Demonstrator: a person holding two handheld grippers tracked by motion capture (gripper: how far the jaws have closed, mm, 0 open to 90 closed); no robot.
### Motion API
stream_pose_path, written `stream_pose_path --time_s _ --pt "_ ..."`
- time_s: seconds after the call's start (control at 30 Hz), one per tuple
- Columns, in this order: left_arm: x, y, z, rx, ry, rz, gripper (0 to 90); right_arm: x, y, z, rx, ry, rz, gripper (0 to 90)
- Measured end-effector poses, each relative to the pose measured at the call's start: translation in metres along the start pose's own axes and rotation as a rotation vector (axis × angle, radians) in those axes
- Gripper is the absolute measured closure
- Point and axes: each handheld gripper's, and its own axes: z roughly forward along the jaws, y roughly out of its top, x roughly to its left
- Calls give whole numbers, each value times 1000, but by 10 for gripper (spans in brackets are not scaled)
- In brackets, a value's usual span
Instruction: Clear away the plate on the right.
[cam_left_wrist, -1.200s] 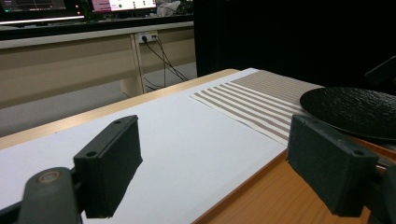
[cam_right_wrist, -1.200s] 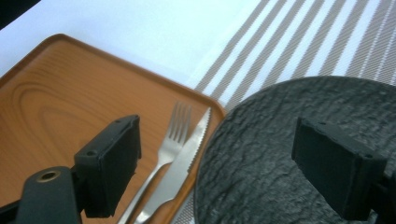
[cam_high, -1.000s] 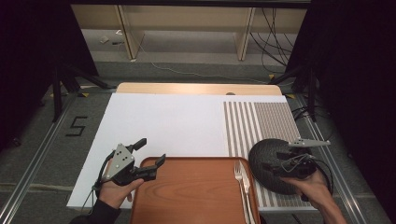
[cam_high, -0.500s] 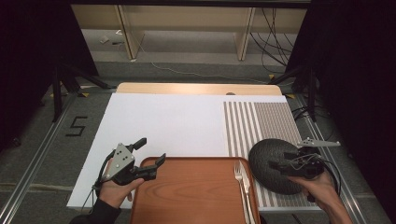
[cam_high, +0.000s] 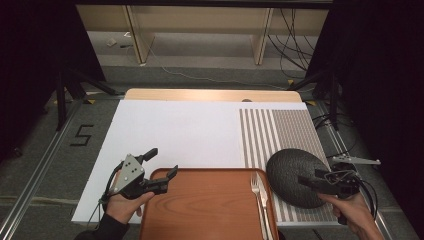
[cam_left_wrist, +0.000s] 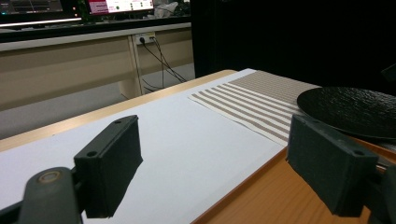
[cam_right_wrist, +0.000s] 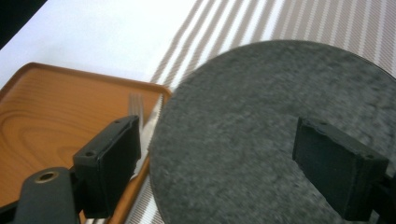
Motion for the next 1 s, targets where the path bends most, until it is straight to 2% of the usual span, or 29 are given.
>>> stream_pose_path --time_s 0.3,0.47,0.67,1.0 --pt "0 0 0 -1 1 0 176 -18 -7 -6 6 -42 69 164" --pt "0 1 0 -1 0 2 176 -25 -9 -7 16 -55 86 165" --pt "0 1 0 -2 -2 1 176 -43 -14 -12 9 -81 144 166" --pt "-1 0 1 -1 -4 2 176 -55 -18 -10 32 -105 174 175"
